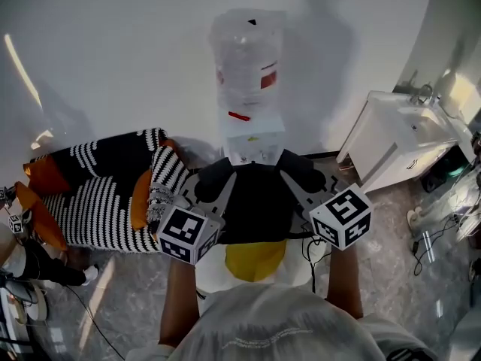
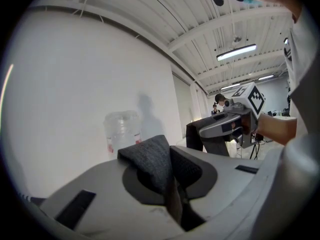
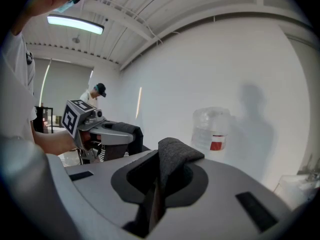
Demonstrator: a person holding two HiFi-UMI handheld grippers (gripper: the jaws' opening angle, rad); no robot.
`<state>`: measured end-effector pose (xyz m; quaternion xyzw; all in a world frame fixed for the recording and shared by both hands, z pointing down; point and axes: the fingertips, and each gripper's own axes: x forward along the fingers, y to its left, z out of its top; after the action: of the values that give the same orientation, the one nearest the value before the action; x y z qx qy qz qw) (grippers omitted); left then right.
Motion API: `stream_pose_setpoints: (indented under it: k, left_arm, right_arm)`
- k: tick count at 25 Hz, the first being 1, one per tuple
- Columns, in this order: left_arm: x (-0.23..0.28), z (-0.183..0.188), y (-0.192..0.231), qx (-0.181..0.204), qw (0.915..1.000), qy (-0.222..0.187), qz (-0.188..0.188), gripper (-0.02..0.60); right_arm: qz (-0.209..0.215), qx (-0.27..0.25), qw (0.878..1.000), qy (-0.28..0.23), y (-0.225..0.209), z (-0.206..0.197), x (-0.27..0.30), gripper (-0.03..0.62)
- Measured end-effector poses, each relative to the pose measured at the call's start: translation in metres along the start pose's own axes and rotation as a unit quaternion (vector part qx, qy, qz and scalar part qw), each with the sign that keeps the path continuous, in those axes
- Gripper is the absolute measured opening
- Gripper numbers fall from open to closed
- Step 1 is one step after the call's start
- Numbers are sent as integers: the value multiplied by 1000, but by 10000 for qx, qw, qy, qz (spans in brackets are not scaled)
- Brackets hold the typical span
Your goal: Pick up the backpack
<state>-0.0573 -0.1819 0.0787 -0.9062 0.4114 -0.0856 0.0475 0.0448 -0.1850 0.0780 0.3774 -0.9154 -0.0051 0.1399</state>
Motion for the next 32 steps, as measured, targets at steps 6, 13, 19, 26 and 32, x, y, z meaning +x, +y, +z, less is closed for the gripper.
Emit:
stream_pose_setpoints:
  k: [6,13,19,26,32]
  left_arm:
    - [-3,8,-6,48,9999,-113,45,43]
    - [-8,25,-12,102,9995,-285,32,43]
    - [-11,35,-20,196,9994,-278,-19,43]
    - [-15,36,-16,142,9995,-272,59,43]
    - [-11,30,-15,47,9998,-203,52,43]
  right_arm:
    - [-157,-63,9998,-49,0,7,-8,34]
    - [-200,-261,9993,-161,3,16,-23,33]
    - [-164,-189,9995,-171,5,16,-31,32]
    - [-58,-210,9996,-199,10,18,-30,33]
    - [-21,-184,9997,-128,7,13,-26,33]
